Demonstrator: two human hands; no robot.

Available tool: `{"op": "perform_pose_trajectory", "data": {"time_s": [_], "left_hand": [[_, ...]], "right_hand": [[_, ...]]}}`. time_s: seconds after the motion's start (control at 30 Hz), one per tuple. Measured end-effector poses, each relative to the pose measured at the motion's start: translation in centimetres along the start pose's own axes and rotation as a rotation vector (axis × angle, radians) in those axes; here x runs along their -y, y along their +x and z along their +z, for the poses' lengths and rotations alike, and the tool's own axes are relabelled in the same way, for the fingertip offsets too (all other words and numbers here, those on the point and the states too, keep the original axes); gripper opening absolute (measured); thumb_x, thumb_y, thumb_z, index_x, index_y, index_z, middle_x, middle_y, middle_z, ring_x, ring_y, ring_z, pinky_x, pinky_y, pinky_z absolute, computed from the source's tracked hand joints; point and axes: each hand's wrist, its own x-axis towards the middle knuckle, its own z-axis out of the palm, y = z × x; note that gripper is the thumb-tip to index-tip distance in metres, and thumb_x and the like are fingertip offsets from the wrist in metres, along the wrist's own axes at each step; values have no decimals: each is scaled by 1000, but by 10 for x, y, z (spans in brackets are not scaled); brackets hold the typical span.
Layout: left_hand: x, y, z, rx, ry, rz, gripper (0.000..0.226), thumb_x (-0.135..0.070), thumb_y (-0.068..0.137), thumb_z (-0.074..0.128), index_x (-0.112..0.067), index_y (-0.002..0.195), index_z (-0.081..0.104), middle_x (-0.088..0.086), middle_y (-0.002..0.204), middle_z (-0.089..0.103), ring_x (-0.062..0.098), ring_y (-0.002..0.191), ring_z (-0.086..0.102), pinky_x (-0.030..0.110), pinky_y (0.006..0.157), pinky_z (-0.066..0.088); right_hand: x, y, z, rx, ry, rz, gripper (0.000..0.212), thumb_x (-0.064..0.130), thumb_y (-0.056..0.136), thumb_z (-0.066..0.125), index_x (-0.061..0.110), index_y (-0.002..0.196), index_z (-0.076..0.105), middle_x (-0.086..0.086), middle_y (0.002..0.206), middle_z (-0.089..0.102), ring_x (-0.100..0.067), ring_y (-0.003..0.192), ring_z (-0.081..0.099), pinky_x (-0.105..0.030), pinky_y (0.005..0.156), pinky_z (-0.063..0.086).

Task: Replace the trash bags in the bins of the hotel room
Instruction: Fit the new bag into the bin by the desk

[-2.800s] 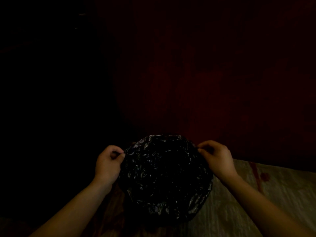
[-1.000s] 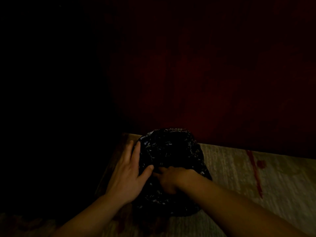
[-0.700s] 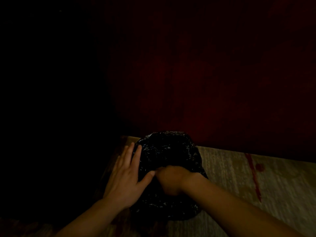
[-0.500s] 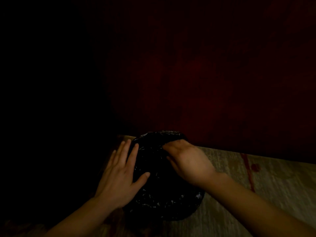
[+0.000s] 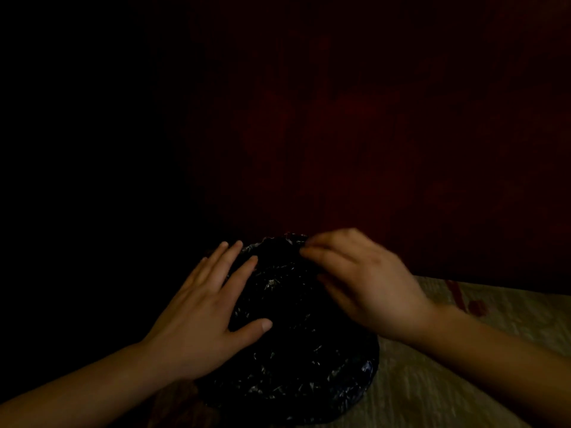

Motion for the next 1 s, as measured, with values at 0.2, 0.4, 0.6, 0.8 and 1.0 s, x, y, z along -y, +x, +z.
{"op": "perform_pose_trajectory", "data": {"time_s": [0.2,0.4,0.6,0.8,1.0], "left_hand": [[-1,-9,15,2,-71,-23,101,-97,66,9,-46,151,-13,-19,156,-32,0,141,-35,33,120,0],[0,-10,25,-62,-40,-13,100,-93,72,9,-38,155,-4,-10,163,-18,7,146,-26,35,120,-1],[1,-21,14,-60,7,70,100,-95,73,11,-40,155,-1,-9,164,-14,10,147,-26,44,123,-4],[-7,-36,17,99,63,74,121,-108,48,23,-50,144,-23,-14,154,-39,14,139,-43,42,119,-11],[-7,-37,26,39,91,44,129,-106,50,31,-41,150,-19,-11,158,-33,17,141,-41,40,117,-8]], "right_hand": [[-17,-19,29,387,678,636,92,62,85,45,36,156,-6,14,165,0,-9,151,10,-26,116,19],[-9,-51,15,88,849,768,83,67,81,44,45,154,12,22,160,20,-1,137,35,-22,105,34],[4,-120,21,47,1117,877,76,72,70,67,67,137,32,24,152,36,-7,131,50,-43,108,47],[29,-147,48,188,1137,871,87,14,63,92,44,133,48,11,133,54,-17,111,66,-37,88,59],[15,-147,61,-43,404,459,37,64,88,51,35,104,69,21,92,65,4,84,64,-16,69,53]]}}
